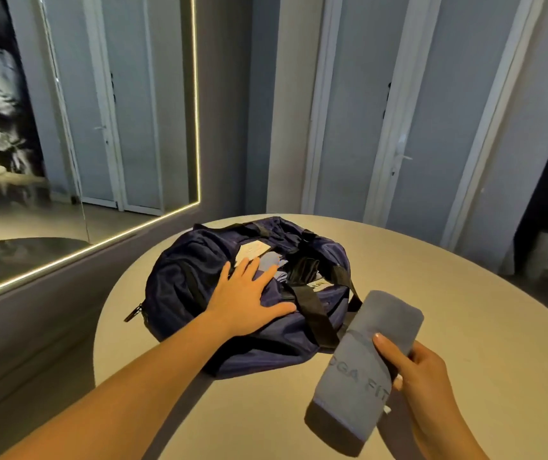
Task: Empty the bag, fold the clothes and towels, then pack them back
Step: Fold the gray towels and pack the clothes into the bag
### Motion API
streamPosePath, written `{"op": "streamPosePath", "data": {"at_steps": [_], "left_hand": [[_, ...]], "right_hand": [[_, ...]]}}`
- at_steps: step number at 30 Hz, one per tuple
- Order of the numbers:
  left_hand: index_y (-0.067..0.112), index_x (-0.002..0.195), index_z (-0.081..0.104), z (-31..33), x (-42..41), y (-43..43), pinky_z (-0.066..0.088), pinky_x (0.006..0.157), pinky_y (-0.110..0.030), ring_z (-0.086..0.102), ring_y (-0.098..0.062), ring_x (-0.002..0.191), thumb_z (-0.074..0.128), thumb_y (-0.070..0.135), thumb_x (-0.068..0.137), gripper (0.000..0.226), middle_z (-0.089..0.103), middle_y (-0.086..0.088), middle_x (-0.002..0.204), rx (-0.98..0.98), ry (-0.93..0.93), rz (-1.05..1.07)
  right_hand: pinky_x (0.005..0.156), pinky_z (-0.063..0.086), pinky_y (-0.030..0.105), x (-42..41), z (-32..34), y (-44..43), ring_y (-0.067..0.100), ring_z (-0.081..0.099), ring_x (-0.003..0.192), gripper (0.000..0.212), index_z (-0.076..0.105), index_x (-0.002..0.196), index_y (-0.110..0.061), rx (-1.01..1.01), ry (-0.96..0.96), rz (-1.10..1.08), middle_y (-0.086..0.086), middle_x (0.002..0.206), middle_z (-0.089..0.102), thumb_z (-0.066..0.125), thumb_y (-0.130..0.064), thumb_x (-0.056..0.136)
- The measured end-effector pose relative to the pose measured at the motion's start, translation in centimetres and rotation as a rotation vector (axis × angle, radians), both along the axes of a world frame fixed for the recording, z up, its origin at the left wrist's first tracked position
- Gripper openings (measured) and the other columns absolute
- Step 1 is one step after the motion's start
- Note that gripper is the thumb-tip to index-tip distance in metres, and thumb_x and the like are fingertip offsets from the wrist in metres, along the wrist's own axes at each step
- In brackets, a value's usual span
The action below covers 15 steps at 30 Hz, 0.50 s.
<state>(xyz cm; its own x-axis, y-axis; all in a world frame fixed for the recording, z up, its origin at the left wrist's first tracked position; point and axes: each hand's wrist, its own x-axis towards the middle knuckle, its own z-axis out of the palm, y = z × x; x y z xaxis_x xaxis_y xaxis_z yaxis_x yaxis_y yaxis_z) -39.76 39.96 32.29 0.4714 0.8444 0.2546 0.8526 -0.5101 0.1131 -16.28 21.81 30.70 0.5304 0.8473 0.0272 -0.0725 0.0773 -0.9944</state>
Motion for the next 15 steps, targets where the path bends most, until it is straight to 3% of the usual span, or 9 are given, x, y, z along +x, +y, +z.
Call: {"op": "streamPosePath", "data": {"at_steps": [7, 9, 12, 15], "left_hand": [[0.035, 0.156, 0.037, -0.5, -0.9, 0.4, 0.006, 0.125, -0.057, 0.035, -0.023, 0.148, 0.023, 0.097, 0.078, 0.101, 0.043, 0.003, 0.158, -0.077, 0.012, -0.042], [0.036, 0.152, 0.042, -0.9, -1.5, -0.3, 0.008, 0.126, -0.055, 0.040, -0.020, 0.144, 0.022, 0.097, 0.079, 0.098, 0.049, 0.007, 0.152, -0.068, -0.016, -0.056], [0.035, 0.155, 0.038, -0.9, -2.6, -2.1, 0.009, 0.126, -0.051, 0.042, -0.017, 0.143, 0.025, 0.095, 0.080, 0.097, 0.050, 0.011, 0.151, -0.045, -0.041, -0.087], [0.026, 0.162, 0.023, -0.8, -4.1, -4.7, 0.007, 0.128, -0.047, 0.033, -0.016, 0.149, 0.029, 0.096, 0.078, 0.109, 0.040, 0.010, 0.160, -0.065, -0.084, -0.113]], "right_hand": [[0.067, 0.051, 0.035, -1.2, 0.2, 1.1, 0.023, 0.070, 0.088, 0.038, 0.071, 0.101, -0.013, 0.039, 0.061, 0.033, 0.004, 0.093, 0.075, 0.072, -0.038, 0.072], [0.071, 0.053, 0.037, -1.4, 0.7, 0.9, 0.021, 0.071, 0.090, 0.035, 0.071, 0.103, -0.013, 0.043, 0.067, 0.038, 0.002, 0.094, 0.077, 0.073, -0.034, 0.076], [0.069, 0.053, 0.034, -1.3, 1.6, 0.4, 0.015, 0.071, 0.084, 0.019, 0.071, 0.101, -0.015, 0.049, 0.052, 0.044, -0.003, 0.087, 0.077, 0.071, -0.028, 0.087], [0.070, 0.052, 0.033, -1.2, 3.1, 0.3, 0.018, 0.070, 0.090, 0.023, 0.071, 0.107, -0.015, 0.060, 0.008, 0.028, -0.002, 0.093, 0.076, 0.071, -0.030, 0.090]]}}
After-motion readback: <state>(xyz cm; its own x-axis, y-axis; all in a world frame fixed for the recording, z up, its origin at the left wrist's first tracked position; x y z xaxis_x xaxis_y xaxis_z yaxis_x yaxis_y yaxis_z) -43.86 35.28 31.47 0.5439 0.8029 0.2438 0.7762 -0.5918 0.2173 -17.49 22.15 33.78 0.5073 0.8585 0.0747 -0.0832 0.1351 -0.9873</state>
